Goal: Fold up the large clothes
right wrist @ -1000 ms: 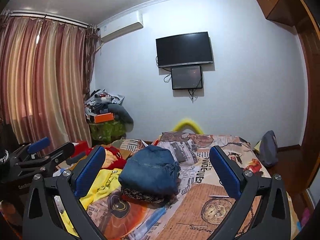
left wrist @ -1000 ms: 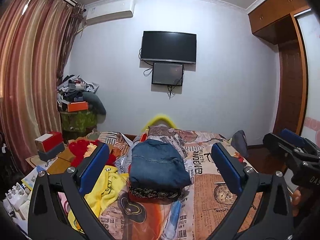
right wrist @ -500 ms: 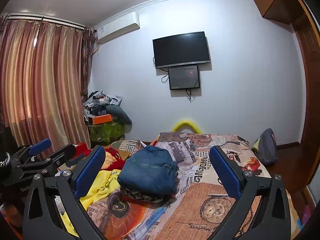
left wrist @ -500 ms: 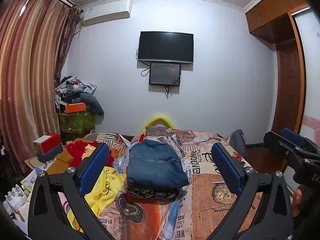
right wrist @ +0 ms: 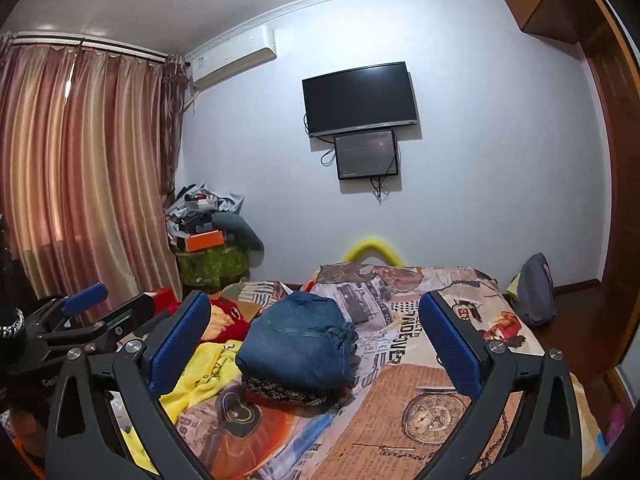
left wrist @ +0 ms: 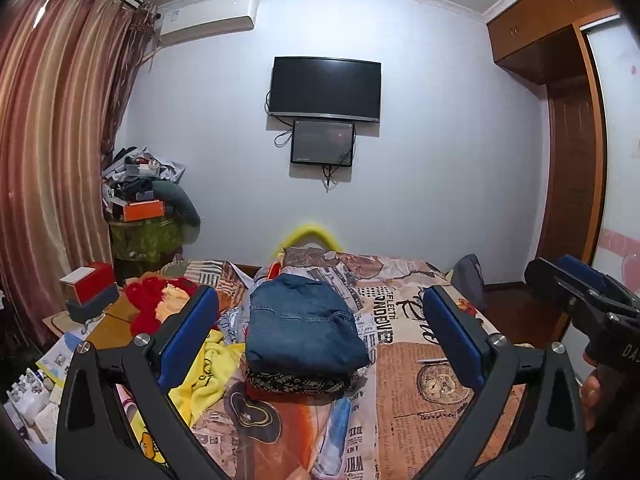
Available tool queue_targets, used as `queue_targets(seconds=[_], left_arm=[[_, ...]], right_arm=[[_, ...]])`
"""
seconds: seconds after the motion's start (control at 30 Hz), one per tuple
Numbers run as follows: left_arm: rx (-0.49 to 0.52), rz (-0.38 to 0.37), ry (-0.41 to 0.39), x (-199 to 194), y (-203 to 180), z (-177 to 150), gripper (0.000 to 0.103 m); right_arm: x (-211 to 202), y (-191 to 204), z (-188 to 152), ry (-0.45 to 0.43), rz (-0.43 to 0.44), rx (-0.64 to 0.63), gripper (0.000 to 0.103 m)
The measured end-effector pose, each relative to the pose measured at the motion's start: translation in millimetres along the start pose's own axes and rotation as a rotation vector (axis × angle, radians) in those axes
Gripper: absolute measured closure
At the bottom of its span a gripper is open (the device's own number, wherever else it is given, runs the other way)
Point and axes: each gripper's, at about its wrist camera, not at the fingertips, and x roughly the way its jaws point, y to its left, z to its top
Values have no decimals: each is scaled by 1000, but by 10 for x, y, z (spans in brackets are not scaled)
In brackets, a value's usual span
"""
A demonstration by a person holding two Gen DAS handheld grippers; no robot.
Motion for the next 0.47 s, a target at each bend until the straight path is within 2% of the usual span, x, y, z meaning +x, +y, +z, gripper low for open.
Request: queue_targets(seconds=[0.47], left_arm=[[13,6,10,27,-76,-29,0]], right_arm=[[19,-75,9,4,2,40,0]])
